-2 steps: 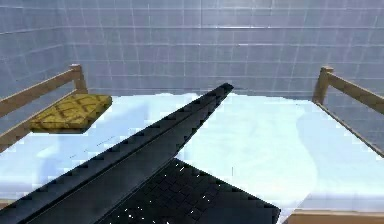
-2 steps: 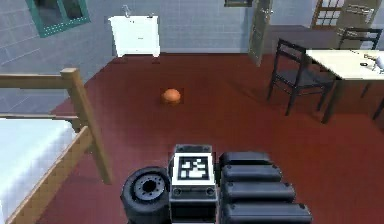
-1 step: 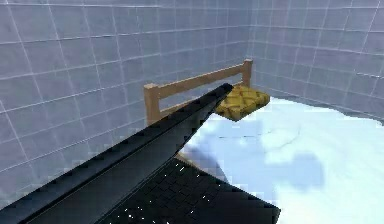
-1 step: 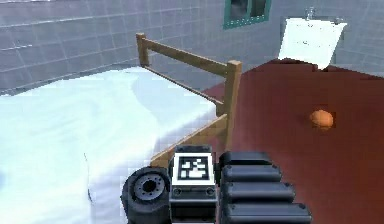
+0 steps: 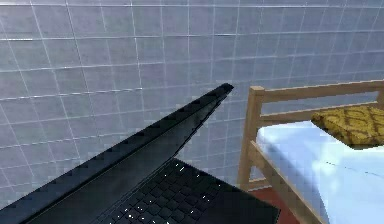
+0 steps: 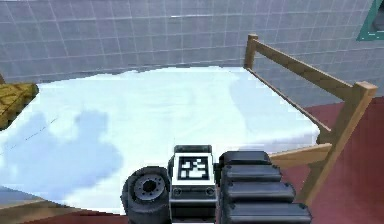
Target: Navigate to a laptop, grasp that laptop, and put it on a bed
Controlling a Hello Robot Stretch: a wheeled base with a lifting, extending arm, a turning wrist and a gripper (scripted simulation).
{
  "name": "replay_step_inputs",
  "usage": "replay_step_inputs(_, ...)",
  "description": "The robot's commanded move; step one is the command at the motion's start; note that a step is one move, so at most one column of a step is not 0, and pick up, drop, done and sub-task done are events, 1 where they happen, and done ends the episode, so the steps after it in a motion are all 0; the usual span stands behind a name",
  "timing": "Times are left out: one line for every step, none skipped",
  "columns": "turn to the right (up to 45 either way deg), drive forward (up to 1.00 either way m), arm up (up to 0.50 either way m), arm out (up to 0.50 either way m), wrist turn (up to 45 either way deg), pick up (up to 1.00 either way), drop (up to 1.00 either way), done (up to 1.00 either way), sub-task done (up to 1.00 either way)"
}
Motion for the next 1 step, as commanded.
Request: replay_step_inputs(0.0,0.00,0.00,0.48,0.0,0.00,0.00,0.00,0.00)
